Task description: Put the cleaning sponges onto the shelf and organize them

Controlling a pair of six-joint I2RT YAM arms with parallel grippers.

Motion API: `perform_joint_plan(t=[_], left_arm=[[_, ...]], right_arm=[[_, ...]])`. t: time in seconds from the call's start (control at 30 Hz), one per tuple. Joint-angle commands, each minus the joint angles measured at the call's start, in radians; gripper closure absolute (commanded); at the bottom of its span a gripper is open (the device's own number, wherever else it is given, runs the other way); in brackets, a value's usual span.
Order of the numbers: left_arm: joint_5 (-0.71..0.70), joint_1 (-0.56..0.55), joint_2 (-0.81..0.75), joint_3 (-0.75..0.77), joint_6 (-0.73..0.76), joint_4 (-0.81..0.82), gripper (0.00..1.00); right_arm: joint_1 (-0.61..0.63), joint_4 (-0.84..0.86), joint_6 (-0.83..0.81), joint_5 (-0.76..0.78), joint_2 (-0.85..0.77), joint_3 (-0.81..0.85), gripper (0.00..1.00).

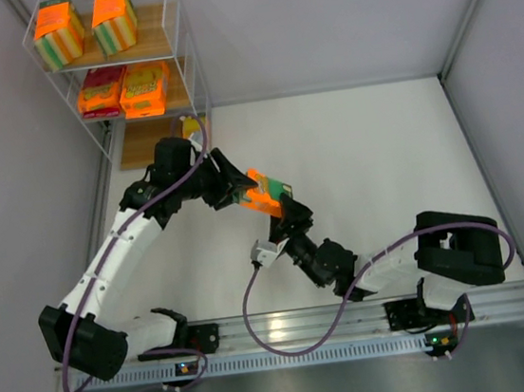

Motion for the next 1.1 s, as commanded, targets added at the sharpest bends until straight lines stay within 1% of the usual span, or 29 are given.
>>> perform_joint_plan(t=[0.0,0.1,0.13,0.2,0.23,0.27,0.3,0.33,0.37,0.4,0.43,0.47,0.5,0.53,0.57,0.63,0.67,0.73,0.77,0.8,0.87,0.9,0.93,0.97,1.0,1.03,1.07], left_arm=[[-0.008,-0.003,-0.009,0.021,-0.002,0.059,0.48],[-0.035,0.0,-0.016,0.01,-0.001,0.088,0.51],[-0.048,0.002,-0.019,0.012,0.005,0.09,0.51],[-0.063,0.032,-0.03,-0.002,0.017,0.108,0.52],[-0.062,0.051,-0.041,-0.013,0.018,0.127,0.52],[-0.054,0.107,-0.047,-0.046,0.01,0.148,0.53],[-0.059,0.141,-0.058,-0.066,0.008,0.163,0.54],[-0.077,0.169,-0.084,-0.088,0.002,0.183,0.55],[-0.094,0.222,-0.101,-0.147,-0.002,0.209,0.55],[-0.112,0.245,-0.122,-0.183,-0.012,0.232,0.55],[-0.126,0.27,-0.162,-0.221,-0.025,0.266,0.54],[-0.118,0.333,-0.183,-0.306,-0.074,0.345,0.54],[-0.108,0.367,-0.203,-0.354,-0.109,0.402,0.54],[-0.067,0.402,-0.24,-0.403,-0.143,0.464,0.54],[-0.063,0.478,-0.259,-0.483,-0.201,0.554,0.54],[-0.078,0.532,-0.301,-0.539,-0.239,0.619,0.54],[-0.112,0.572,-0.317,-0.569,-0.245,0.625,0.54],[-0.175,0.603,-0.358,-0.597,-0.249,0.671,0.54],[-0.227,0.637,-0.368,-0.628,-0.26,0.693,0.53],[-0.247,0.657,-0.375,-0.646,-0.269,0.754,0.53],[-0.295,0.703,-0.371,-0.709,-0.312,0.84,0.53],[-0.315,0.713,-0.359,-0.73,-0.331,0.949,0.53],[-0.334,0.72,-0.322,-0.749,-0.344,0.995,0.53],[-0.353,0.72,-0.296,-0.767,-0.358,1.039,0.53],[-0.376,0.721,-0.268,-0.774,-0.36,1.087,0.54],[-0.381,0.72,-0.203,-0.777,-0.355,1.186,0.54],[-0.387,0.721,-0.169,-0.771,-0.346,1.22,0.54]], right_arm=[[0.024,0.352,0.0,0.003,-0.009,0.04,0.4],[0.03,0.34,0.024,0.013,-0.032,0.035,0.38],[0.03,0.334,0.032,0.02,-0.053,0.034,0.31],[0.03,0.311,0.092,0.063,-0.087,0.029,0.23],[0.032,0.262,0.13,0.08,-0.152,0.027,0.17],[0.032,0.196,0.182,0.1,-0.203,0.027,0.14],[0.03,0.109,0.34,0.117,-0.263,0.029,0.11],[0.029,-0.205,0.454,0.108,-0.406,0.04,0.03],[0.021,-0.378,0.592,0.076,-0.483,0.059,0.01],[0.004,-0.556,0.861,-0.057,-0.554,0.098,0.01],[-0.06,-0.74,0.976,-0.132,-0.666,0.107,0.01],[-0.098,-0.802,1.064,-0.221,-0.706,0.112,0.01],[-0.134,-0.844,1.163,-0.23,-0.739,0.11,0.01],[-0.163,-0.876,1.182,-0.228,-0.791,0.107,0.01],[-0.171,-0.956,1.193,-0.199,-0.808,0.112,0.01],[-0.174,-1.027,1.267,-0.135,-0.844,0.116,0.01],[-0.178,-1.075,1.287,-0.11,-0.854,0.118,0.01],[-0.209,-1.12,1.345,-0.116,-0.872,0.119,0.0],[-0.221,-1.136,1.37,-0.137,-0.877,0.119,0.01],[-0.238,-1.166,1.427,-0.159,-0.875,0.124,0.01],[-0.306,-1.209,1.498,-0.232,-0.842,0.141,0.01],[-0.336,-1.273,1.582,-0.333,-0.816,0.183,0.01],[-0.402,-1.298,1.622,-0.386,-0.753,0.205,0.01],[-0.43,-1.332,1.658,-0.498,-0.722,0.225,0.01],[-0.459,-1.338,1.695,-0.547,-0.695,0.247,0.0],[-0.497,-1.312,1.709,-0.579,-0.664,0.245,0.01],[-0.508,-1.299,1.722,-0.628,-0.653,0.238,0.01]])
